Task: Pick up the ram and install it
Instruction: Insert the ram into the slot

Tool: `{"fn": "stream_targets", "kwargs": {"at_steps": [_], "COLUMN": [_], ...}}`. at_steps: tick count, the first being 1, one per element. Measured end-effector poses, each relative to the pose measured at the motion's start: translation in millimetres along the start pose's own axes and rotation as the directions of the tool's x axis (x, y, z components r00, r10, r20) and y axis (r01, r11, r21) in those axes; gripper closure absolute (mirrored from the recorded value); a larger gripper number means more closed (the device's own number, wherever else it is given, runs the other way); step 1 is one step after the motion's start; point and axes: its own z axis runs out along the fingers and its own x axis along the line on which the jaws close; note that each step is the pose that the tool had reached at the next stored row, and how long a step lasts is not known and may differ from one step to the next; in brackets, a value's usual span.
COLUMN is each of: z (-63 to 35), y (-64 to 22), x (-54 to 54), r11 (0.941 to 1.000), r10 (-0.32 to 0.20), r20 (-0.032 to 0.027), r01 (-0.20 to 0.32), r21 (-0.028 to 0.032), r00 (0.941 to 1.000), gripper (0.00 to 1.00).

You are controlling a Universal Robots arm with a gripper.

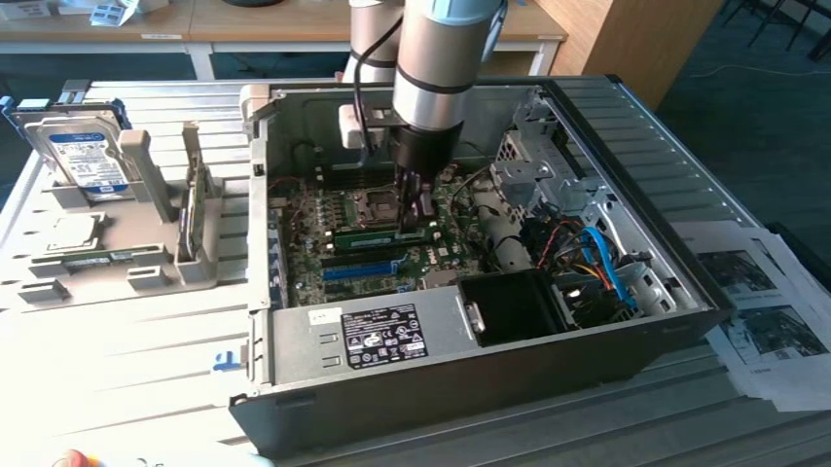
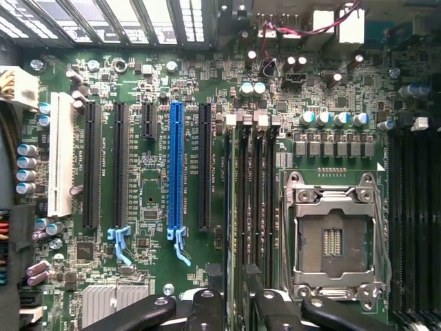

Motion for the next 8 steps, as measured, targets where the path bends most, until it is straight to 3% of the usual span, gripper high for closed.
{"fn": "stream_targets", "kwargs": {"at_steps": [8], "z": [-15.0], "y": [0.4], "x": [-0.3], "r11": [1.0000], "r10": [0.000], "r20": [0.0000], "r01": [0.000], "r21": [0.0000], "r00": [1.0000], "gripper": [0.75]}}
